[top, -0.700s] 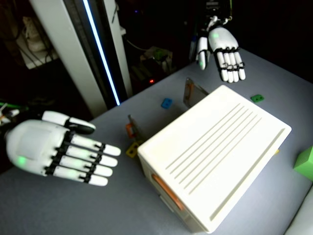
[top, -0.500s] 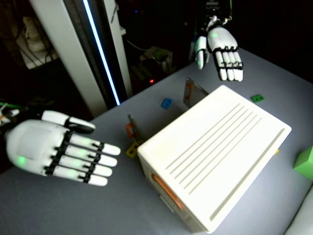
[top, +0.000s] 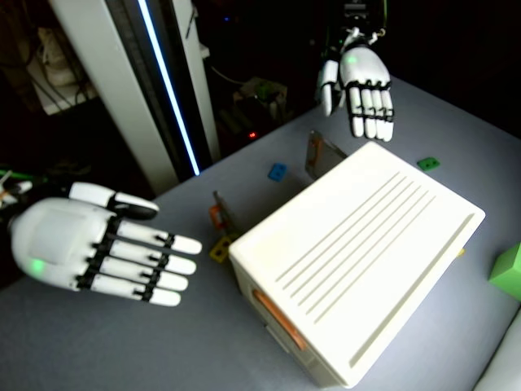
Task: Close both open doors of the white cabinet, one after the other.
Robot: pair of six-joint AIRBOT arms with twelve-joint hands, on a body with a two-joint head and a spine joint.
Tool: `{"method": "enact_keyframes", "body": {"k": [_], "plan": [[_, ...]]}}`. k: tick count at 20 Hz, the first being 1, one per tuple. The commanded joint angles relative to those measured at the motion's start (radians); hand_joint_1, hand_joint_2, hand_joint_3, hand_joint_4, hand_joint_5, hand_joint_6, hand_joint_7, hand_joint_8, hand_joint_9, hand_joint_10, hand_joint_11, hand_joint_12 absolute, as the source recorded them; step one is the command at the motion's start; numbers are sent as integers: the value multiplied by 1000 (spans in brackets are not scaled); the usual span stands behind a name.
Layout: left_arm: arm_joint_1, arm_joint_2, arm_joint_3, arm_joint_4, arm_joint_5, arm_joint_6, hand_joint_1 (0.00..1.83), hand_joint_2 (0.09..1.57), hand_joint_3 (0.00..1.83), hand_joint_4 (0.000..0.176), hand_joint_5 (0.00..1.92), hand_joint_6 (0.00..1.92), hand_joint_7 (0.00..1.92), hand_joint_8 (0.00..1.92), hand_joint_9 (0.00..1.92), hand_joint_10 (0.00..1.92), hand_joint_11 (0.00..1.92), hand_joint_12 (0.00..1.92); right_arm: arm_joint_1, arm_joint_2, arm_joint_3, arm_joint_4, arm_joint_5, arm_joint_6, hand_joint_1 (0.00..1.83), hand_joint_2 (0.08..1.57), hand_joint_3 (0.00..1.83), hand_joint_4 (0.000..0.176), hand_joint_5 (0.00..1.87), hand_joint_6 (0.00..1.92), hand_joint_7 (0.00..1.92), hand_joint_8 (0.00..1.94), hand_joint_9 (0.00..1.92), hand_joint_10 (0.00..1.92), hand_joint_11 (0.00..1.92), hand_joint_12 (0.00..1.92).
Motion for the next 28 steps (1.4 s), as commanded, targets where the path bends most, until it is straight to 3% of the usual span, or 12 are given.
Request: {"method": "enact_keyframes", "body": {"k": [1,5,8,12,22,23,26,28], "plan": [[-13,-7,7,15,-100,-13,0,1571,181,0,48,3,12,3,67,3,7,476,2,-1,4,24,122,7,0,1531,0,0,41,1,42,1,58,1,110,5],[-46,-20,16,74,-73,-47,0,1571,163,0,38,1,6,2,49,1,0,388,2,-1,6,24,122,7,0,1534,2,0,49,5,50,5,69,8,126,11],[-63,-27,20,105,-58,-65,0,1571,234,0,53,3,25,2,77,2,0,467,2,-2,8,24,120,7,0,1538,3,0,49,6,48,5,66,5,129,10],[-71,-29,24,128,-52,-85,0,1571,169,0,35,1,56,3,111,4,0,599,2,-4,11,24,115,11,0,1540,2,2,64,7,67,8,92,10,149,14],[-137,-79,50,190,-14,-126,0,1571,185,0,18,3,12,2,64,4,0,437,2,-4,16,24,115,27,0,1519,0,0,64,3,80,5,108,7,169,13],[-145,-82,52,197,-9,-129,0,1571,170,0,19,2,17,3,68,4,0,419,2,-4,16,24,115,27,0,1520,0,6,62,2,77,3,104,4,161,8],[-165,-91,57,212,0,-132,0,1571,162,0,0,0,0,0,45,3,0,280,2,-5,16,24,115,27,0,1509,0,0,70,4,88,6,107,4,175,12],[-178,-100,64,218,1,-134,0,1571,167,0,9,1,4,0,70,0,0,359,2,-7,16,24,115,27,0,1504,0,0,77,6,95,8,110,5,172,9]]}}
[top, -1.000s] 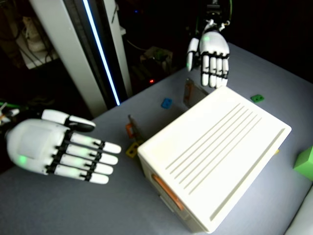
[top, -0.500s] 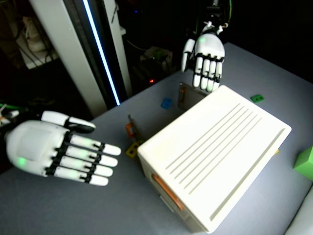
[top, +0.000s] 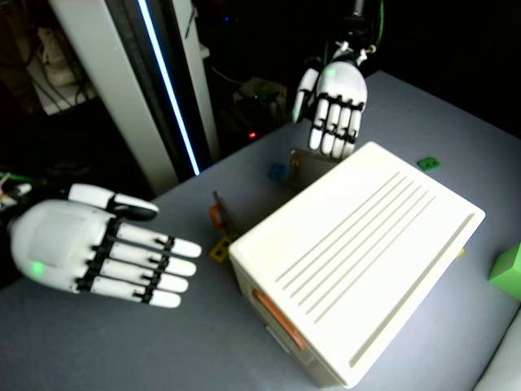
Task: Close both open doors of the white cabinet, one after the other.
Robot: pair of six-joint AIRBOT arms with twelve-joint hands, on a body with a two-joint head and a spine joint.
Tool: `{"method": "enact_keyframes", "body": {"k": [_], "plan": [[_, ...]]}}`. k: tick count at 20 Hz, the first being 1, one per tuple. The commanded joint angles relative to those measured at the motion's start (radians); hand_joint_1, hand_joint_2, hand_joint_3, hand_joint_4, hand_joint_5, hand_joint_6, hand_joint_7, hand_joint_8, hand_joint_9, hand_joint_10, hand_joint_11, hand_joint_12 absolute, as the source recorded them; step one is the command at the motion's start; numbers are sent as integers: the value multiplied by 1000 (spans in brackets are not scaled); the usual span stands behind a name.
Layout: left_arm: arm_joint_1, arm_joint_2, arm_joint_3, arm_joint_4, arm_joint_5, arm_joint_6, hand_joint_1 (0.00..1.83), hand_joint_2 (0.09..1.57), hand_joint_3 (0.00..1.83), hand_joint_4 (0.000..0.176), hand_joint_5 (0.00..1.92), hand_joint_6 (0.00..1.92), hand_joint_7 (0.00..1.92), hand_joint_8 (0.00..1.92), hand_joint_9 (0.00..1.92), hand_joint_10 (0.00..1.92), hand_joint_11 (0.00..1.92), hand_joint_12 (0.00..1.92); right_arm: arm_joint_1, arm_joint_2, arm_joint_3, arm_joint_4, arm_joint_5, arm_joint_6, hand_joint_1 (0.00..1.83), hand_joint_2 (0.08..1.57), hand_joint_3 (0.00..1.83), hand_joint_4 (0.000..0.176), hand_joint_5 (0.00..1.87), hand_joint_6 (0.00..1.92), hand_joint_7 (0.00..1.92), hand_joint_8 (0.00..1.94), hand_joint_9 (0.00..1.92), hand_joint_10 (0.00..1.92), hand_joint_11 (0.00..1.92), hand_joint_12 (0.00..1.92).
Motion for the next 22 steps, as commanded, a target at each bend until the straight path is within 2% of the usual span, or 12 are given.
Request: {"method": "enact_keyframes", "body": {"k": [1,3,4,7,8,10,12,14,15,17,20,22], "plan": [[-13,-5,3,6,-116,-8,0,1571,173,0,1,0,0,0,65,1,0,350,2,0,5,24,116,8,0,1500,0,4,77,6,100,9,114,6,174,10],[-28,-12,10,13,-109,-9,0,1571,183,0,5,1,4,1,70,2,0,347,2,-1,5,24,116,8,0,1504,0,3,74,3,96,5,110,3,181,11],[-40,-18,15,21,-102,-10,0,1571,201,0,54,3,41,2,108,3,0,431,2,-4,5,24,116,8,0,1499,0,12,73,2,97,5,111,3,184,11],[-68,-35,28,40,-83,-18,0,1571,231,0,75,2,83,5,140,4,0,537,2,-6,6,23,116,9,0,1501,0,6,79,4,107,6,124,7,203,16],[-78,-41,34,52,-74,-26,0,1571,238,0,21,2,29,7,79,3,0,426,2,-6,6,23,116,9,0,1510,1,10,70,0,97,1,113,1,188,9],[-93,-52,42,80,-49,-46,0,1571,304,0,95,10,90,10,115,7,0,512,2,-6,6,22,116,10,0,1508,0,12,70,1,98,2,114,1,187,7],[-105,-61,48,101,-30,-61,0,1571,306,0,120,7,120,9,142,8,0,519,2,-6,7,22,117,10,0,1507,0,26,64,0,87,0,100,0,174,1],[-115,-68,54,106,-20,-61,0,1571,321,0,89,1,96,3,131,2,0,493,2,-7,6,21,117,12,0,1508,0,19,75,4,99,5,111,5,188,6],[-121,-71,57,108,-18,-61,0,1571,313,0,81,0,88,1,120,2,0,466,2,-7,6,21,117,12,0,1504,0,26,74,3,101,5,113,5,190,6],[-136,-79,63,114,-11,-61,0,1571,317,0,95,3,92,1,126,3,0,528,2,-7,6,20,117,12,0,1510,1,26,65,0,94,1,105,1,169,0],[-150,-91,71,119,-1,-61,50,1571,284,0,101,0,84,0,111,1,0,456,2,-7,6,15,116,14,0,1523,6,14,81,7,100,2,109,2,157,0],[-160,-95,76,119,1,-60,37,1571,270,0,99,4,87,3,130,5,0,501,1,-7,6,14,116,14,0,1530,7,24,79,4,86,0,97,0,123,1]]}}
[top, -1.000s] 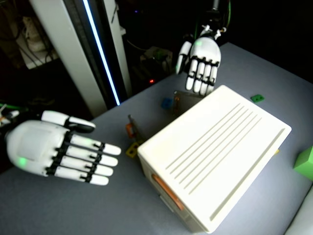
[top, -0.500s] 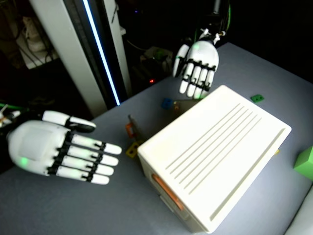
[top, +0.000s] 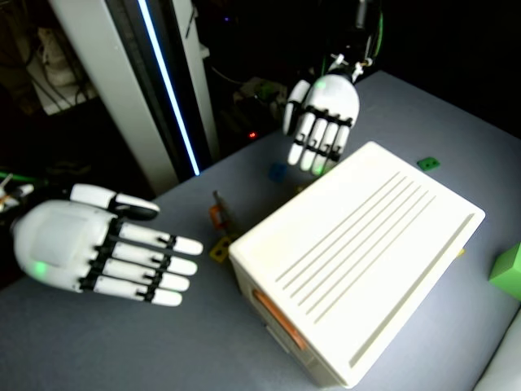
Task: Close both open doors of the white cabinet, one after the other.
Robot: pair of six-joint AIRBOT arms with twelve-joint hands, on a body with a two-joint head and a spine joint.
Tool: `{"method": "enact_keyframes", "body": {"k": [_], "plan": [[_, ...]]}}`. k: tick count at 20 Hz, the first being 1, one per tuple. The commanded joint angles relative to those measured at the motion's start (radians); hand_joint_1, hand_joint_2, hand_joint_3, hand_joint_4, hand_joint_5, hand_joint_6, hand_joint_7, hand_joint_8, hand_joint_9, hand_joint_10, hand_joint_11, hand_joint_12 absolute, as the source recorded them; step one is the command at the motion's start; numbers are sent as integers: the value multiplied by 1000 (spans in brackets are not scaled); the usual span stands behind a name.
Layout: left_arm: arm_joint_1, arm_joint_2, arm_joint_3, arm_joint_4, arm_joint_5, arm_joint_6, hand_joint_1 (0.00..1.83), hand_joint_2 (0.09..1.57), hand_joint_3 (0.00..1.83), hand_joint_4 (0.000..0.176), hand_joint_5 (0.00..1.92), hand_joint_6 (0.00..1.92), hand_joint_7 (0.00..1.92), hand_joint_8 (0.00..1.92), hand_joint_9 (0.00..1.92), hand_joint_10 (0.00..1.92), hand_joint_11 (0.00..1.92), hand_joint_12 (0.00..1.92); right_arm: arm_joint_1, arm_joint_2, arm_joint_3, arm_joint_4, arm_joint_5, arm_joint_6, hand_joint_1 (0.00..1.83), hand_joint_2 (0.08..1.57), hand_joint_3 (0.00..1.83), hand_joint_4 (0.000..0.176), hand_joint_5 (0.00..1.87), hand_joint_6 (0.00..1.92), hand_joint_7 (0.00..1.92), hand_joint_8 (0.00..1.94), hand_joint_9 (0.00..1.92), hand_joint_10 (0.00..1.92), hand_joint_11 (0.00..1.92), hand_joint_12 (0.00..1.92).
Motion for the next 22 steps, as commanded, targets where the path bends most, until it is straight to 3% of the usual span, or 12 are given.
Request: {"method": "enact_keyframes", "body": {"k": [1,3,6,8,10,12,14,16,22], "plan": [[-17,-2,3,-16,-120,-2,100,1571,265,0,102,2,89,1,128,2,0,487,1,-2,5,21,117,7,0,1522,2,30,83,5,90,2,102,2,118,0],[-20,-2,4,-16,-121,0,9,1571,290,0,61,0,30,1,74,0,0,395,1,-2,5,17,117,8,0,1514,0,18,94,8,95,4,106,4,110,1],[-20,-1,4,-16,-126,-1,0,1571,281,0,93,2,83,9,118,7,0,478,1,-2,4,-2,112,17,0,1491,0,25,81,1,94,2,102,1,85,0],[-16,6,-3,-16,-134,-1,0,1571,302,0,82,1,76,2,103,2,0,435,2,-2,3,-23,109,26,0,1507,0,7,81,0,65,0,75,0,98,6],[7,25,-16,-27,-141,-1,0,1571,271,0,61,4,55,2,76,2,0,373,2,-2,2,-38,104,27,0,1506,0,4,84,1,70,3,73,0,126,16],[55,59,-35,-67,-166,4,0,1571,279,0,20,3,28,4,63,4,0,296,13,-2,1,-63,82,27,0,1512,2,9,76,0,75,4,76,1,133,16],[96,95,-61,-111,-190,38,0,1571,222,0,0,0,0,0,28,0,0,261,27,-2,-3,-91,62,27,0,1520,4,0,70,0,75,3,65,0,97,2],[140,120,-79,-170,-218,77,0,1571,225,0,62,0,86,1,137,3,0,561,33,-4,-5,-106,58,27,0,1506,0,0,76,3,75,2,58,0,87,0],[246,173,-131,-329,-317,173,0,1571,259,0,55,3,16,3,65,4,0,430,80,-17,-4,-161,20,25,0,1481,0,0,21,0,21,0,8,0,70,0]]}}
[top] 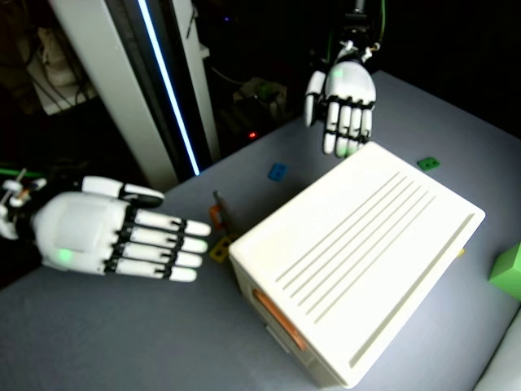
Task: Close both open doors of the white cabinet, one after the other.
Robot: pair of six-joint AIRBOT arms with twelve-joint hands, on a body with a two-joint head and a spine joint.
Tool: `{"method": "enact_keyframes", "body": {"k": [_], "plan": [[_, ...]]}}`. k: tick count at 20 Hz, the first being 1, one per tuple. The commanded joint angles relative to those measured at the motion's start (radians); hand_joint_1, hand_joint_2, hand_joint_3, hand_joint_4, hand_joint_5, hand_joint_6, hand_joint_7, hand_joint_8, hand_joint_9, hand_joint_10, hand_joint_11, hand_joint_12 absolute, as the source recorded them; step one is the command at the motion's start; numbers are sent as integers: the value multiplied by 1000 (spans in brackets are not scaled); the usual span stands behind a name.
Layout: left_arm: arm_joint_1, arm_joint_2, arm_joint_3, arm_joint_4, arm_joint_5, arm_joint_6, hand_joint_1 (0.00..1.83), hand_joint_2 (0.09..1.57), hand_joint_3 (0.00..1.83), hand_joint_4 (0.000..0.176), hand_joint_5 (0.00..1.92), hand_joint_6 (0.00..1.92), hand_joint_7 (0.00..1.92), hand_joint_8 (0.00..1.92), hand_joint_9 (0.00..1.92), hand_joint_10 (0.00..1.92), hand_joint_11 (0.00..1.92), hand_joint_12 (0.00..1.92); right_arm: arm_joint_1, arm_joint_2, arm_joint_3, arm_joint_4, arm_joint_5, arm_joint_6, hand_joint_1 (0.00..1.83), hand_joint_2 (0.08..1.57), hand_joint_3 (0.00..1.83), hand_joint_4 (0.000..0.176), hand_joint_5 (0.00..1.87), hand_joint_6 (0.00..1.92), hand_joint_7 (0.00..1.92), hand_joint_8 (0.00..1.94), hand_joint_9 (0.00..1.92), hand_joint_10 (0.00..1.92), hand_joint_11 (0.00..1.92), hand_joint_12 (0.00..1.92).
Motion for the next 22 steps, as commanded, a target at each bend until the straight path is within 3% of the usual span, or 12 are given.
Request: {"method": "enact_keyframes", "body": {"k": [1,4,6,9,18,22], "plan": [[11,8,-8,-21,-150,5,0,1571,207,0,55,2,23,4,68,3,0,402,13,-4,2,14,102,5,0,1477,0,2,9,0,7,0,1,0,60,0],[92,29,-35,-108,-235,36,0,1571,131,0,10,1,0,0,22,0,0,360,46,-18,5,-11,93,5,0,1481,0,0,20,5,11,3,0,0,15,0],[140,37,-46,-152,-294,45,0,1571,105,0,54,4,53,7,87,10,0,540,66,-26,8,-25,86,5,0,1498,3,0,5,0,1,0,0,0,1,0],[181,45,-58,-191,-344,56,0,1571,109,0,70,4,81,5,114,6,0,489,101,-35,12,-59,61,6,0,1502,4,0,0,0,0,0,0,0,0,0],[191,45,-62,-202,-354,56,0,1571,132,0,89,1,92,2,123,3,0,523,170,-67,35,-127,24,34,0,1534,11,0,0,0,0,0,0,0,0,0],[193,45,-62,-203,-357,56,0,1571,118,0,110,1,122,4,157,3,0,642,213,-86,47,-162,7,44,0,1513,0,0,0,0,0,0,0,0,0,0]]}}
